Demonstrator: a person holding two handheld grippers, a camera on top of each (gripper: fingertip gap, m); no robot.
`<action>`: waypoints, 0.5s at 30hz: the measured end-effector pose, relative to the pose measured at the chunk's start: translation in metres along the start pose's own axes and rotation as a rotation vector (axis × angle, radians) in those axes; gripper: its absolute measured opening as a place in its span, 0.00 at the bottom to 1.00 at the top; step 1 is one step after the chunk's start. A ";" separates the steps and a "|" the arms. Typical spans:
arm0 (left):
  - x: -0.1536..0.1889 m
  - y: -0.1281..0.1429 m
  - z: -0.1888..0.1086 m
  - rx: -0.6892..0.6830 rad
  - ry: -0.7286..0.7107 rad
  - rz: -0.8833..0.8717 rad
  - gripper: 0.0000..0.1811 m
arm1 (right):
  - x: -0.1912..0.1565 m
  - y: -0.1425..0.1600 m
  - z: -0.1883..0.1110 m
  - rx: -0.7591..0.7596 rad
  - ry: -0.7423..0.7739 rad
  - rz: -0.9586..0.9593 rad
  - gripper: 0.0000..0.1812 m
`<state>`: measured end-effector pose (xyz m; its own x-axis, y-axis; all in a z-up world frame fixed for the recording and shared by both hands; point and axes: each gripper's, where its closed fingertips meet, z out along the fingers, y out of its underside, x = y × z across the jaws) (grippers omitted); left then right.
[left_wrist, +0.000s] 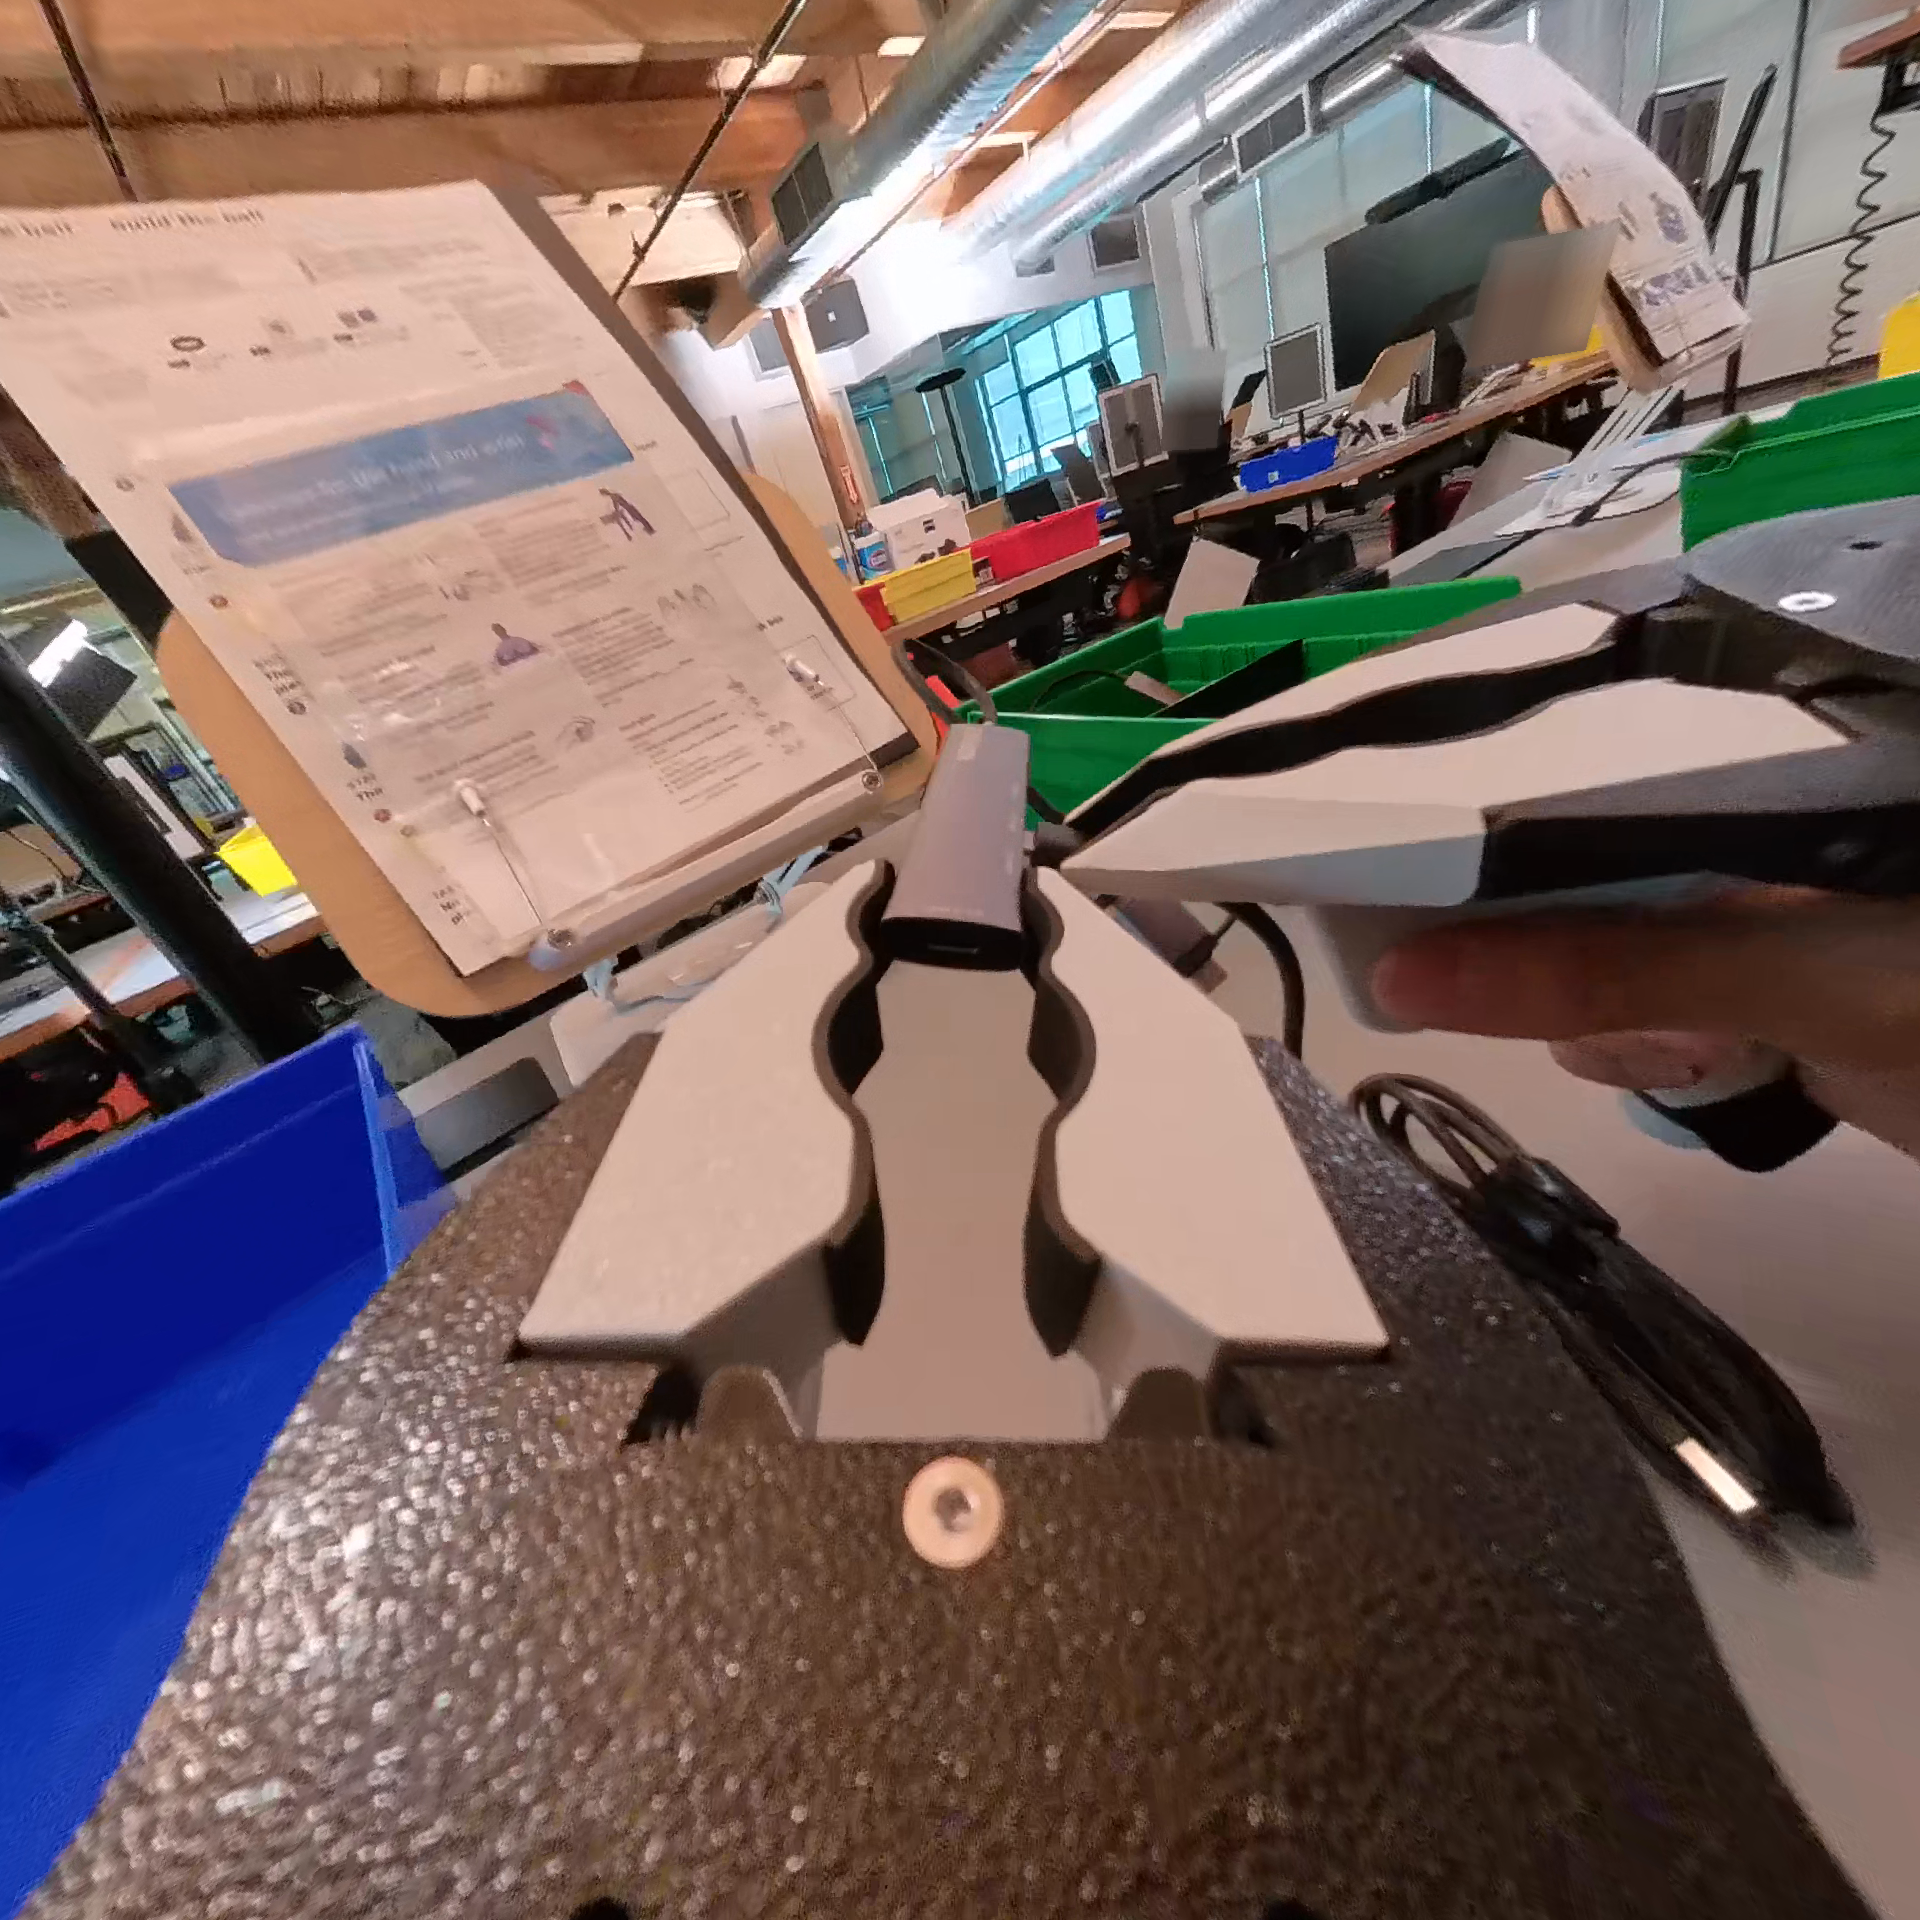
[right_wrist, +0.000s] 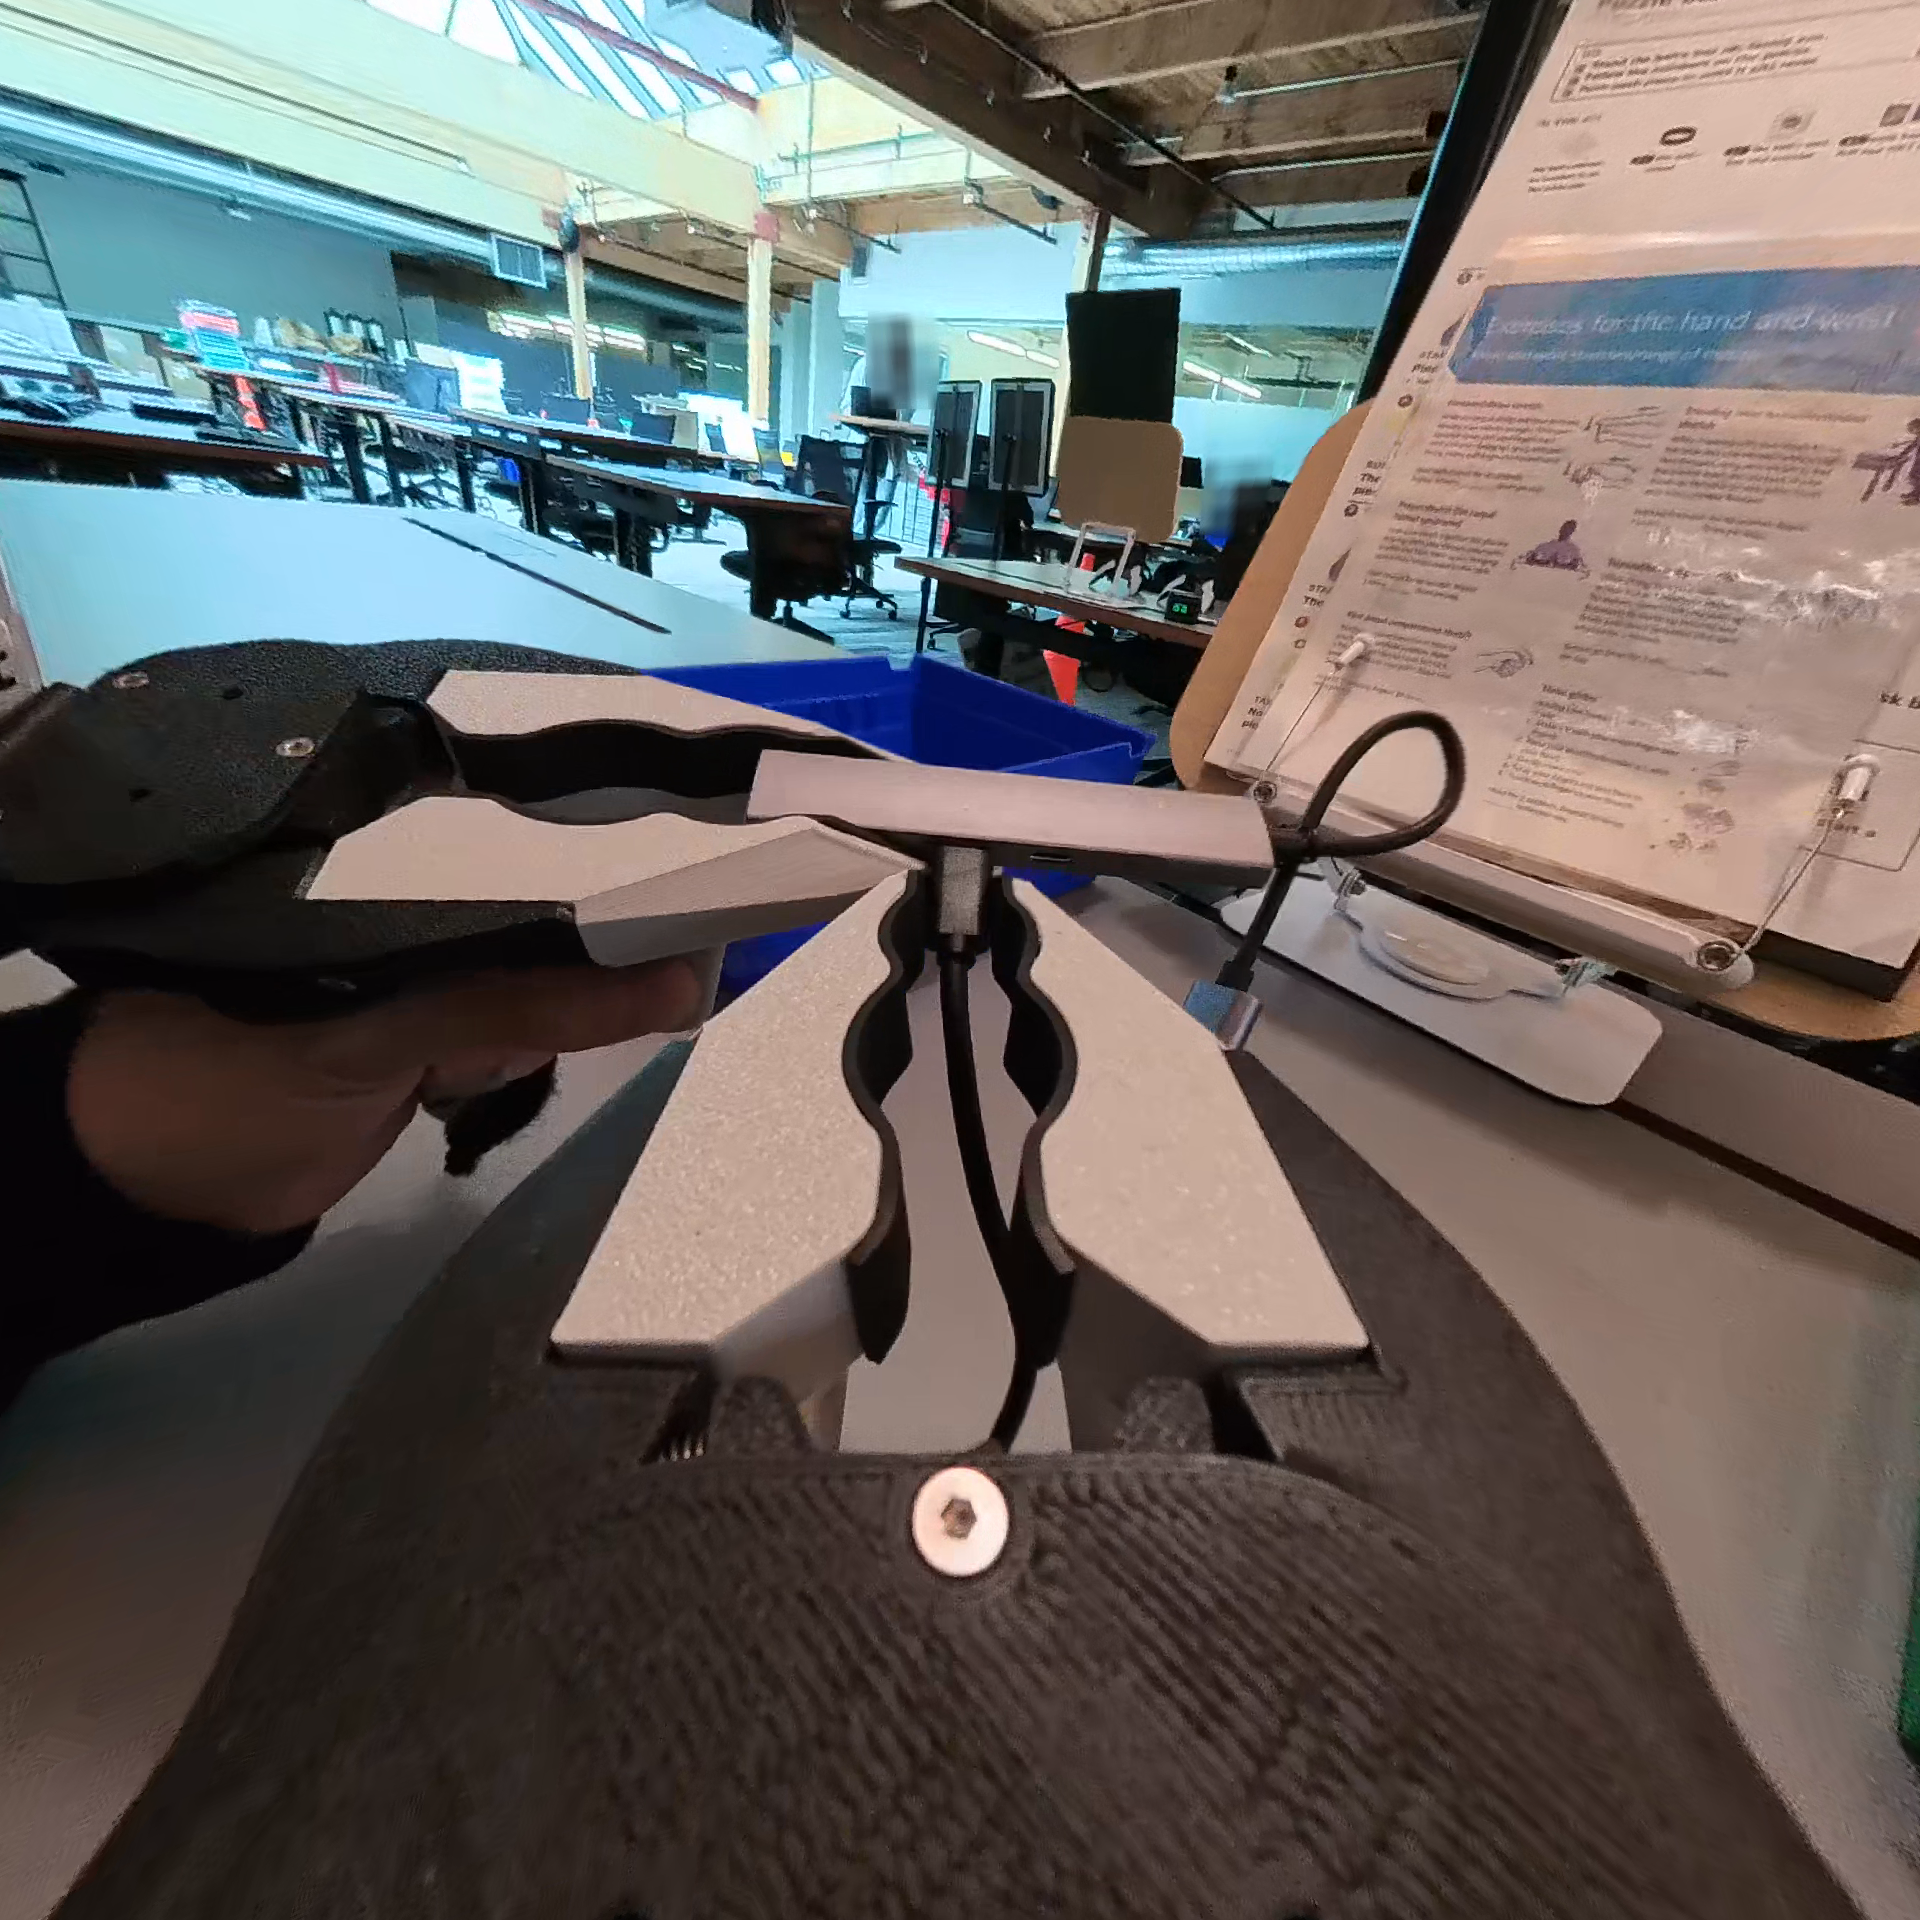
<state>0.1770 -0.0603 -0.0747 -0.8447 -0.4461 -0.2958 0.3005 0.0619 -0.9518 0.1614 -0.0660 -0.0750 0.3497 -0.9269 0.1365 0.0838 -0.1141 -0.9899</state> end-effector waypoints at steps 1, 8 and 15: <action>0.001 -0.003 -0.001 0.007 0.000 0.003 0.12 | 0.000 -0.003 -0.003 0.001 -0.005 0.006 0.06; -0.098 -0.052 -0.049 0.193 -0.227 -0.127 0.12 | 0.030 -0.005 -0.055 -0.004 0.007 0.014 0.06; -0.051 -0.068 -0.038 0.222 -0.044 -0.101 0.12 | 0.127 -0.081 -0.089 -0.065 0.245 -0.238 0.06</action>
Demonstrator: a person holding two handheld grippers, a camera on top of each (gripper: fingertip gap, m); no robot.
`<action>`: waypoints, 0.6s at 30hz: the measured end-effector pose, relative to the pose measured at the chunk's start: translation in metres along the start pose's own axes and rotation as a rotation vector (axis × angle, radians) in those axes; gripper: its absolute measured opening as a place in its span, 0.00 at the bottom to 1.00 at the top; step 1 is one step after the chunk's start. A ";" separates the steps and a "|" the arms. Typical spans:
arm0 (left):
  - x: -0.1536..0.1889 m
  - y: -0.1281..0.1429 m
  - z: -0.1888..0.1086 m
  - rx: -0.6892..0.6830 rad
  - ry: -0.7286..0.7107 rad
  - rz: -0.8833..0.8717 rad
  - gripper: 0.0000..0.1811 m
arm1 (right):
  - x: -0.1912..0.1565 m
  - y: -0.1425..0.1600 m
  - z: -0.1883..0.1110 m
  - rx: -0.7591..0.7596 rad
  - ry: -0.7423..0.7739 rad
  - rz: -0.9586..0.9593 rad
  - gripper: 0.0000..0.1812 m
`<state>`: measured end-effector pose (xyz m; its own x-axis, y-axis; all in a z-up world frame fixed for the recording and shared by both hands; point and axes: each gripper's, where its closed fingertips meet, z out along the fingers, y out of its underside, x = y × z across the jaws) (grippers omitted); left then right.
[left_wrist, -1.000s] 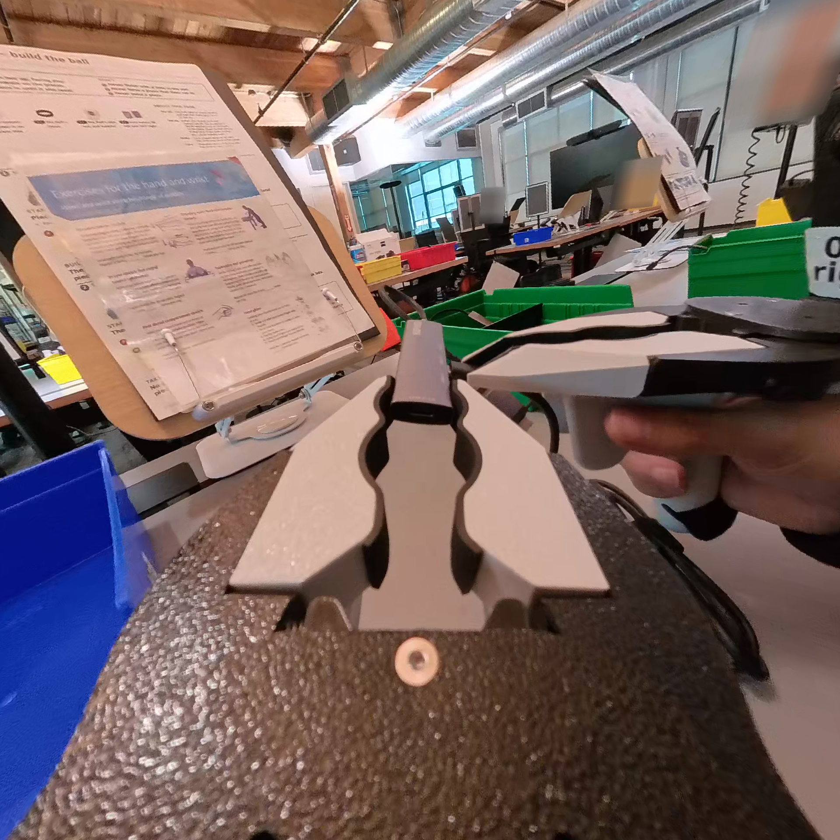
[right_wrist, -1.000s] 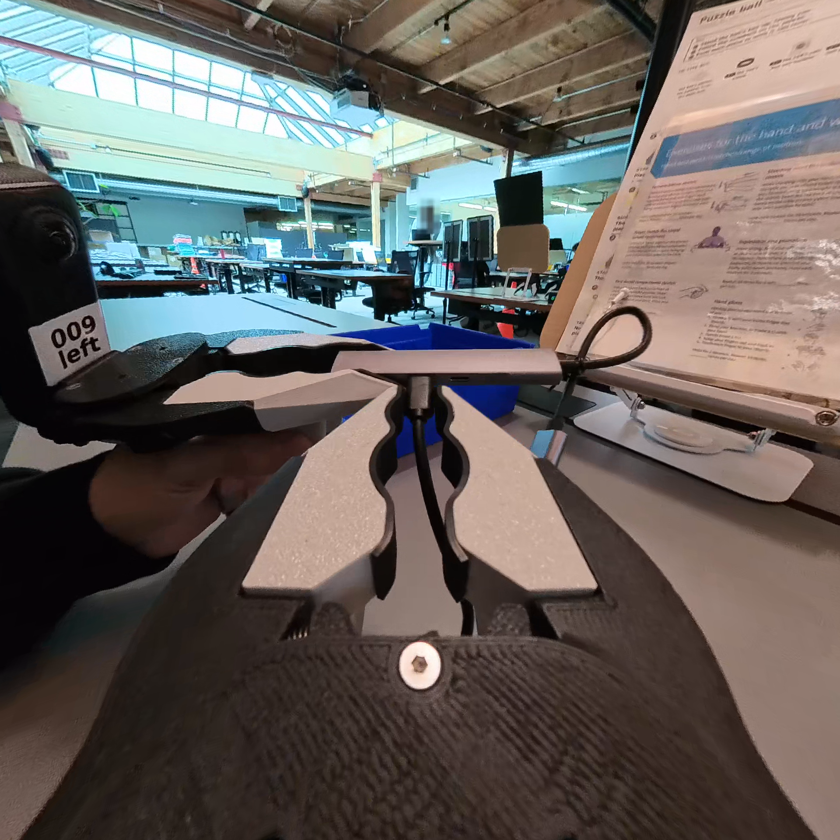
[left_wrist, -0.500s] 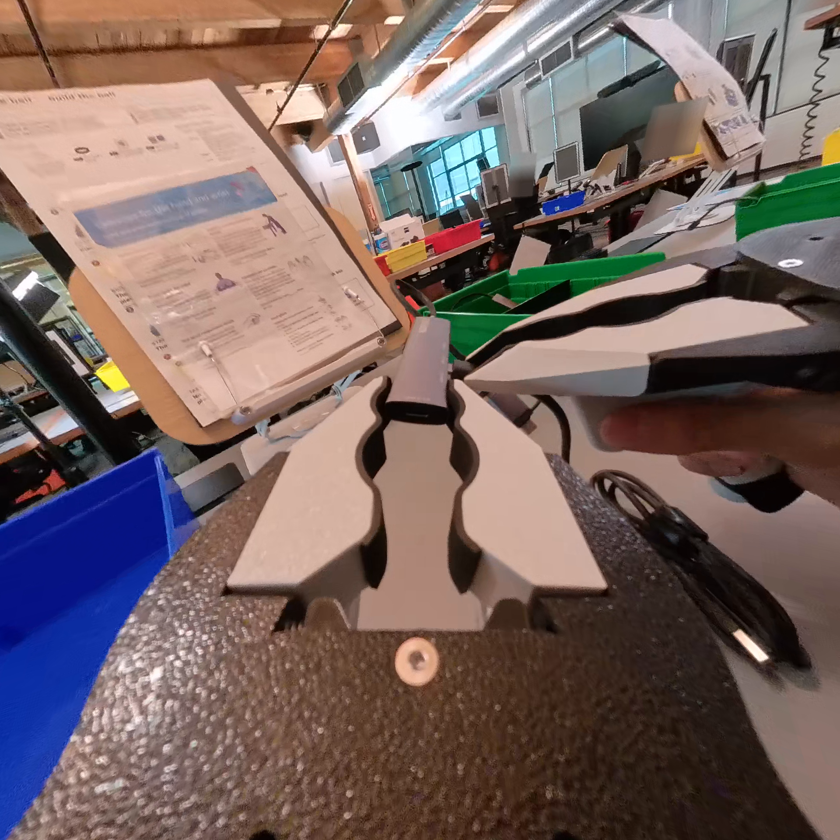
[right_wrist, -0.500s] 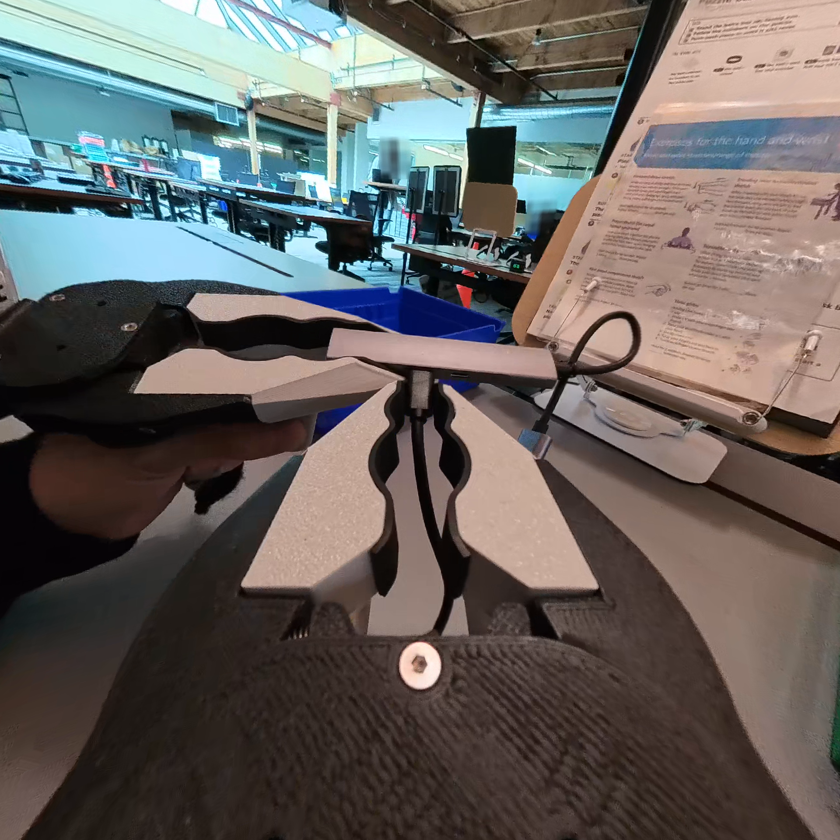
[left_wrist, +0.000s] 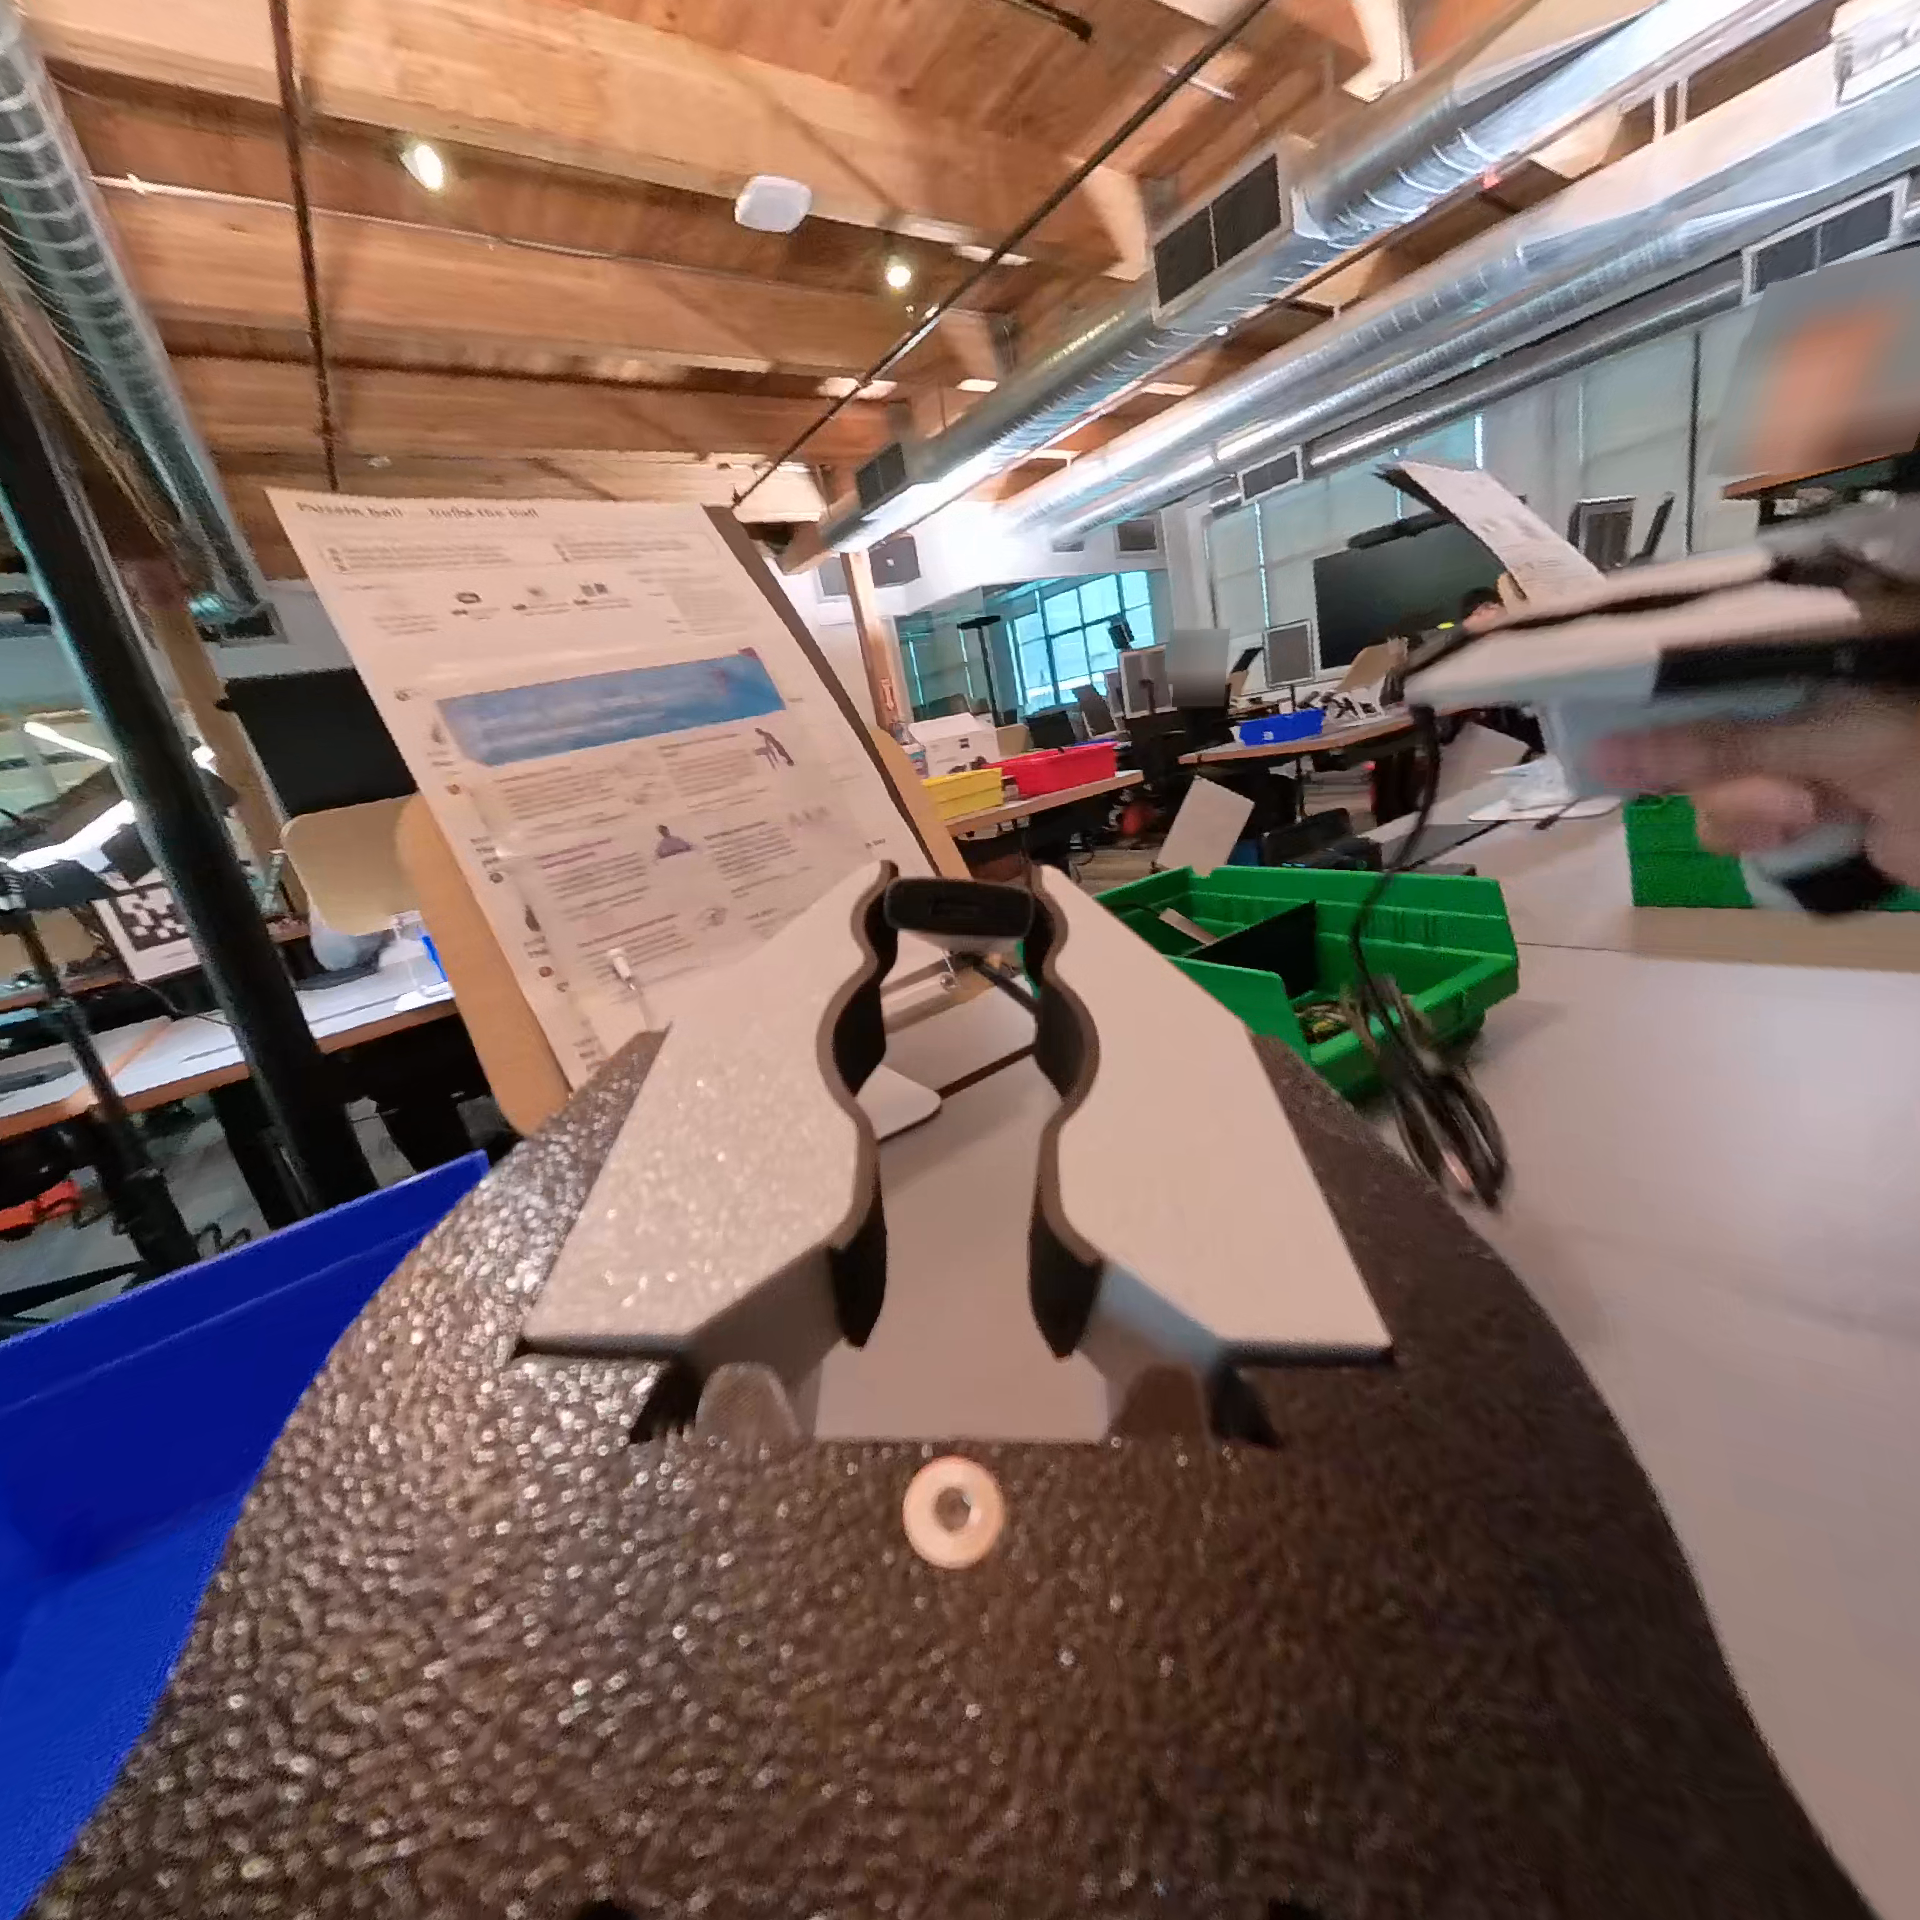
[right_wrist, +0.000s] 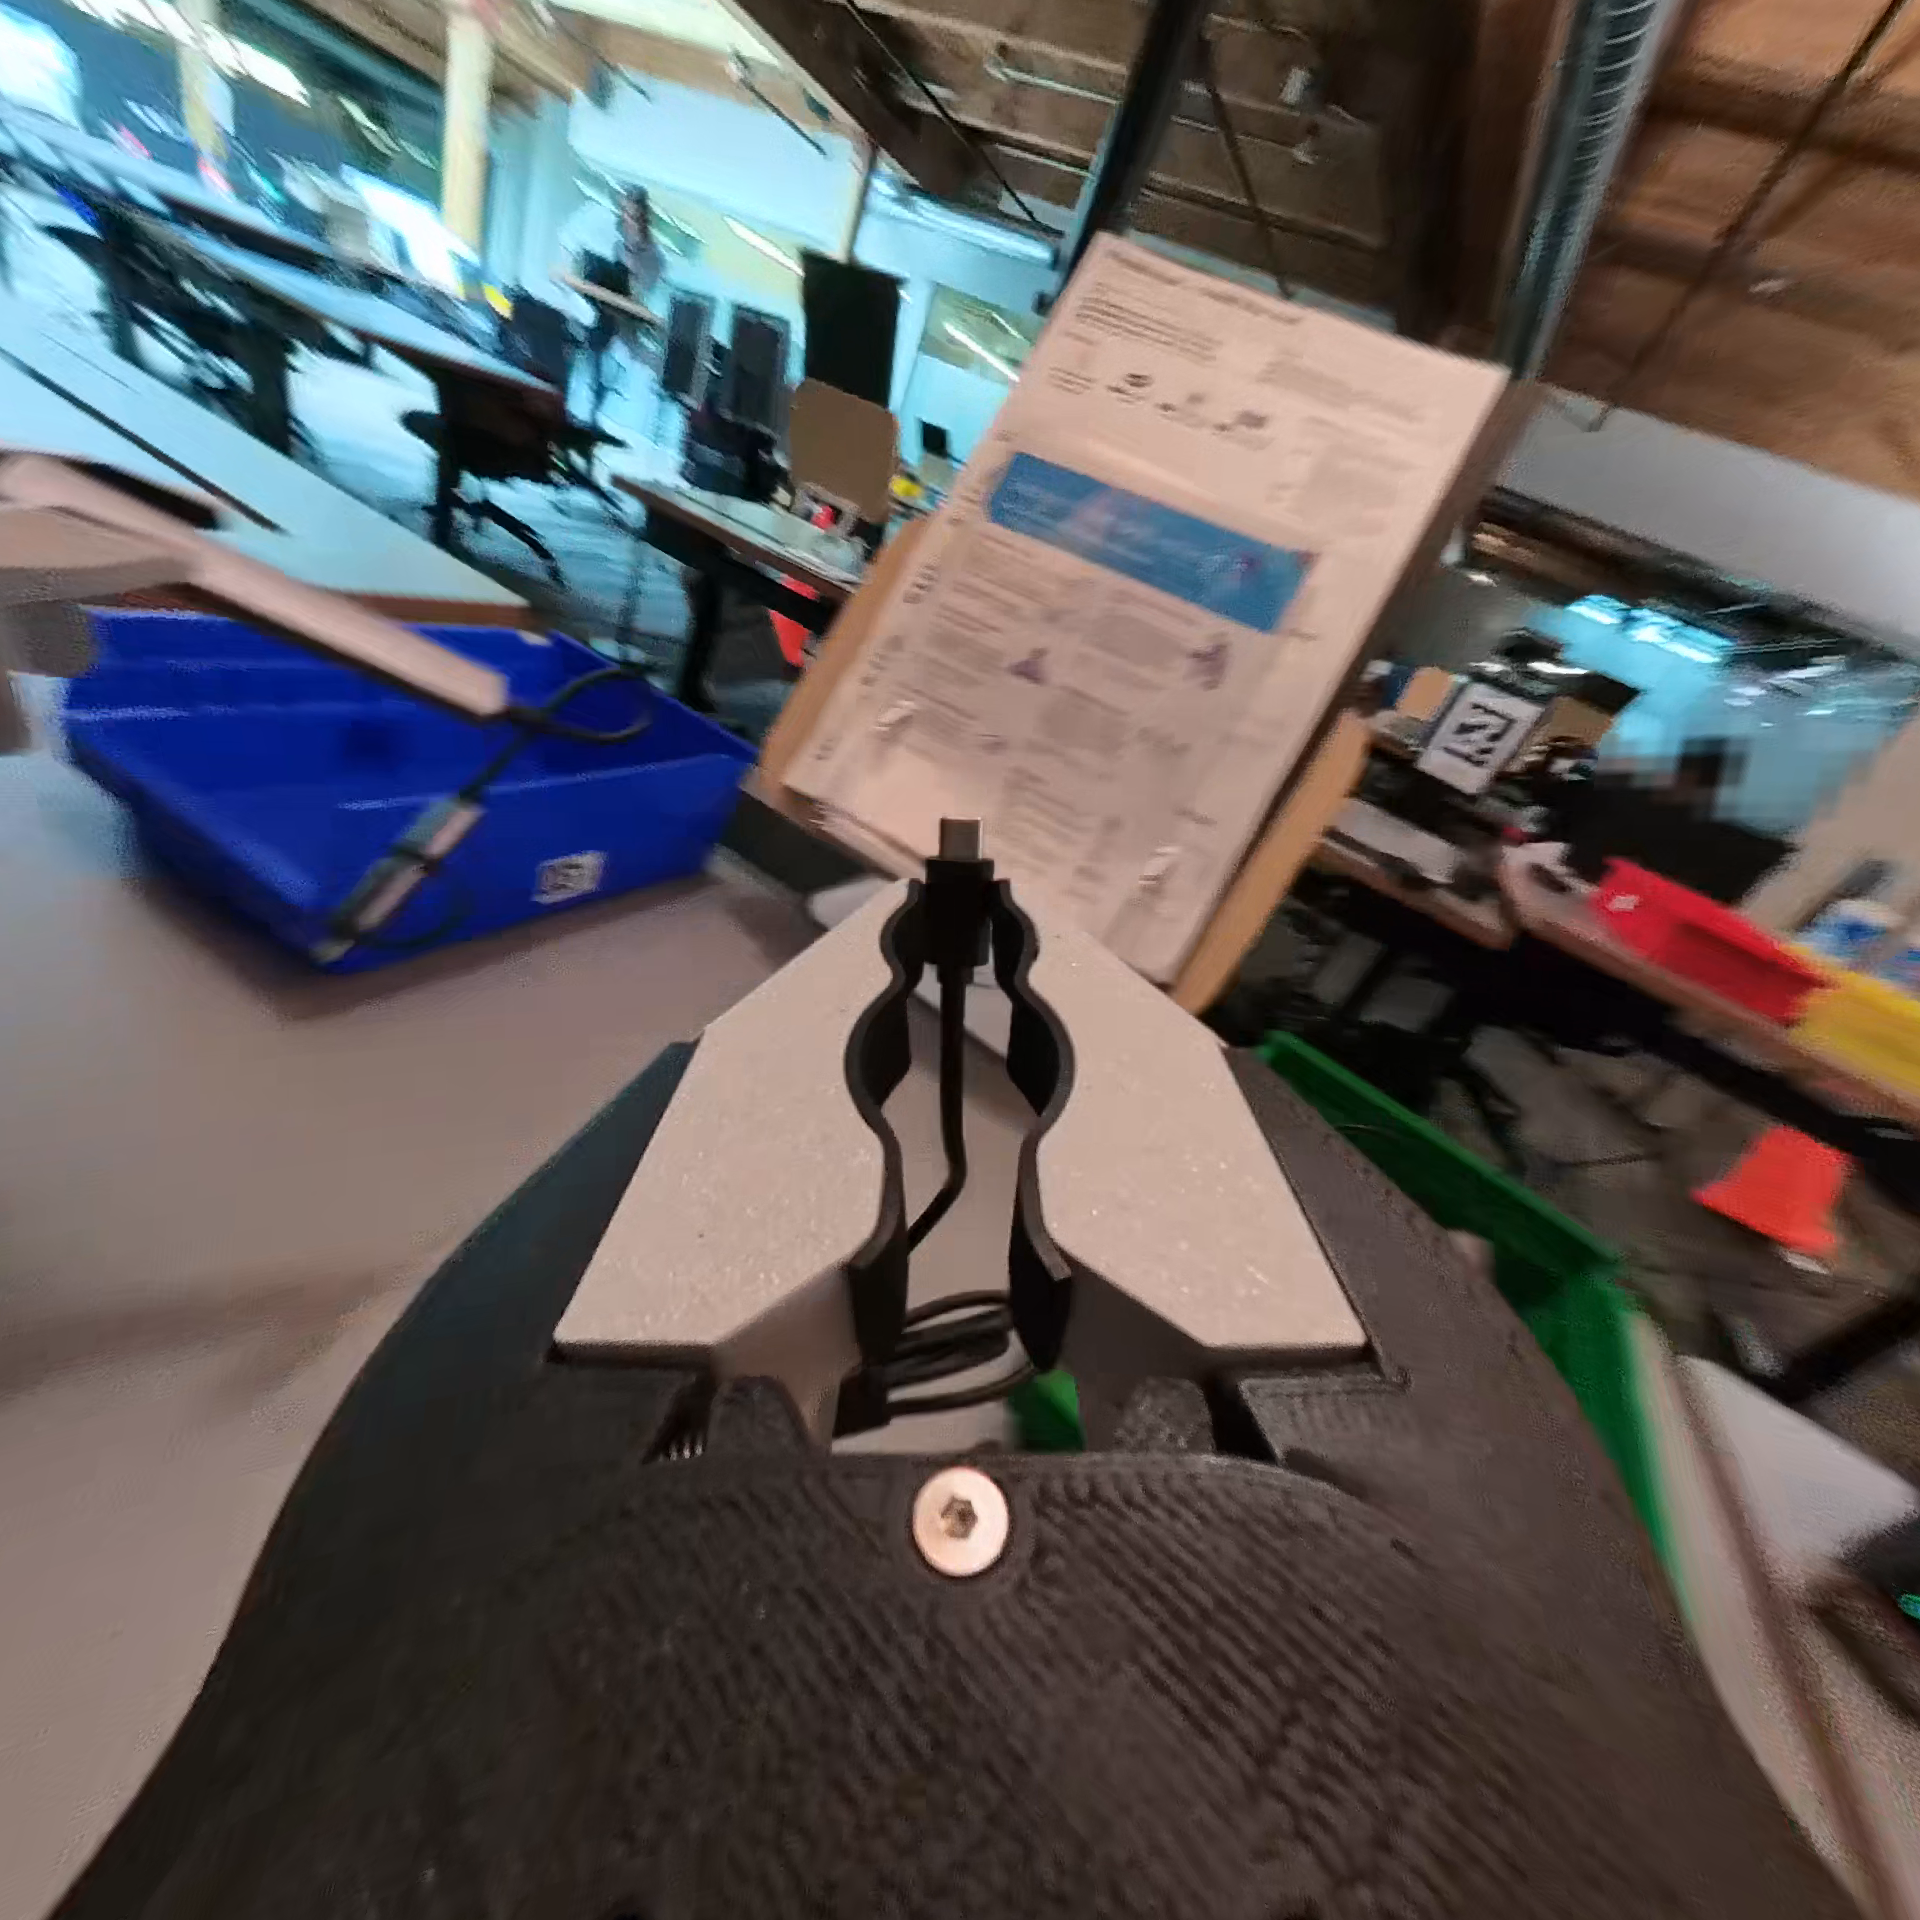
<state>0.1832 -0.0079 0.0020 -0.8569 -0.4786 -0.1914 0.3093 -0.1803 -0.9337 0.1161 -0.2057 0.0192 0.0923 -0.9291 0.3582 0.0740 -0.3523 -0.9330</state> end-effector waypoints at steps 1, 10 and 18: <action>0.002 0.004 0.002 -0.008 0.013 -0.005 0.12 | 0.017 -0.005 0.000 -0.024 0.024 -0.040 0.06; 0.015 0.019 0.009 -0.032 0.099 -0.065 0.12 | 0.177 0.038 0.032 -0.248 0.373 -0.194 0.07; 0.017 0.030 0.012 -0.052 0.114 -0.074 0.12 | 0.146 0.102 0.063 -0.319 0.235 -0.045 0.06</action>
